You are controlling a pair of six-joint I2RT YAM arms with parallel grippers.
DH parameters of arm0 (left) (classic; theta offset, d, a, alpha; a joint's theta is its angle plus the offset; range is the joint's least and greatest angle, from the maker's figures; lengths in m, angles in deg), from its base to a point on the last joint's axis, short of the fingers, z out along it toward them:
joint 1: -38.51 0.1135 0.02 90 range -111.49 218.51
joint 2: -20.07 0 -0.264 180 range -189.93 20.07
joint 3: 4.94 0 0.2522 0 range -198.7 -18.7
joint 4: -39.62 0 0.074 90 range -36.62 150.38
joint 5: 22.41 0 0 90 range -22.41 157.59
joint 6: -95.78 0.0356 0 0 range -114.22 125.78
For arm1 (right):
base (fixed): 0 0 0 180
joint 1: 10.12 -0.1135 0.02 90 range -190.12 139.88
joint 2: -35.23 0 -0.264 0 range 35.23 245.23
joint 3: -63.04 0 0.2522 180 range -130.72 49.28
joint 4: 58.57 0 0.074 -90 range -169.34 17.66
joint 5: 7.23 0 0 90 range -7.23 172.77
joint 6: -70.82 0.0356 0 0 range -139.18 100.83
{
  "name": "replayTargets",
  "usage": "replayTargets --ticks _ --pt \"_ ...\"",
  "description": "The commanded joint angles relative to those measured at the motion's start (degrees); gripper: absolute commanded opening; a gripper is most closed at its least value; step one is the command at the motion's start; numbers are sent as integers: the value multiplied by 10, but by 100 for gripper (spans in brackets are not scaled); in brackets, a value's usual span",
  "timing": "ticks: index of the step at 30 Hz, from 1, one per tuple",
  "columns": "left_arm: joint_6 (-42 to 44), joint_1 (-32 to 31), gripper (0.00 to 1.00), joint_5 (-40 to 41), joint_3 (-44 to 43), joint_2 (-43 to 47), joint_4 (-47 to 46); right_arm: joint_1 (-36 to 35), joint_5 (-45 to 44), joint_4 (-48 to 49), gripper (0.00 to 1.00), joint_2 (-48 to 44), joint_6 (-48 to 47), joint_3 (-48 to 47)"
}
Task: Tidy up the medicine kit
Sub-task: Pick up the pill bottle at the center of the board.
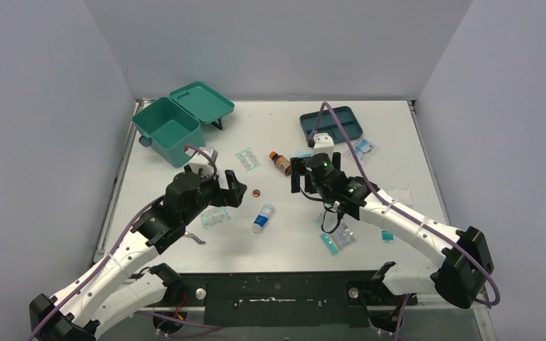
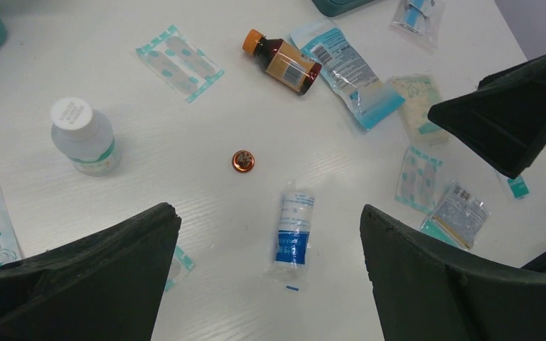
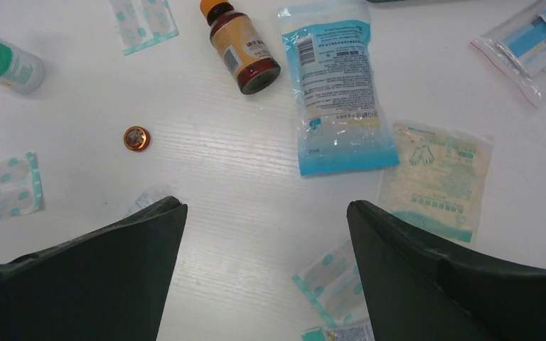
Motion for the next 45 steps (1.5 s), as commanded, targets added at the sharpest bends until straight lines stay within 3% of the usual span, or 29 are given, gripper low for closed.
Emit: replayTargets --ticks 1,6,13,27,34,39,45 --pt "25 -2 97 15 -20 9 14 16 15 102 83 39 -105 -14" --pt "39 -2 97 36 -22 28 34 58 82 136 68 104 -137 -37" --pt "47 -2 97 78 -22 53 43 105 176 204 69 215 -183 -82" --pt "42 -1 97 182 -25 112 68 115 236 193 70 392 -233 -211" --pt "41 -2 97 182 -29 125 79 114 236 176 65 440 -247 -239" --pt "39 -2 97 177 -34 116 83 114 228 160 57 455 -252 -252" --pt "39 -1 96 176 -32 109 81 114 228 155 40 447 -254 -255"
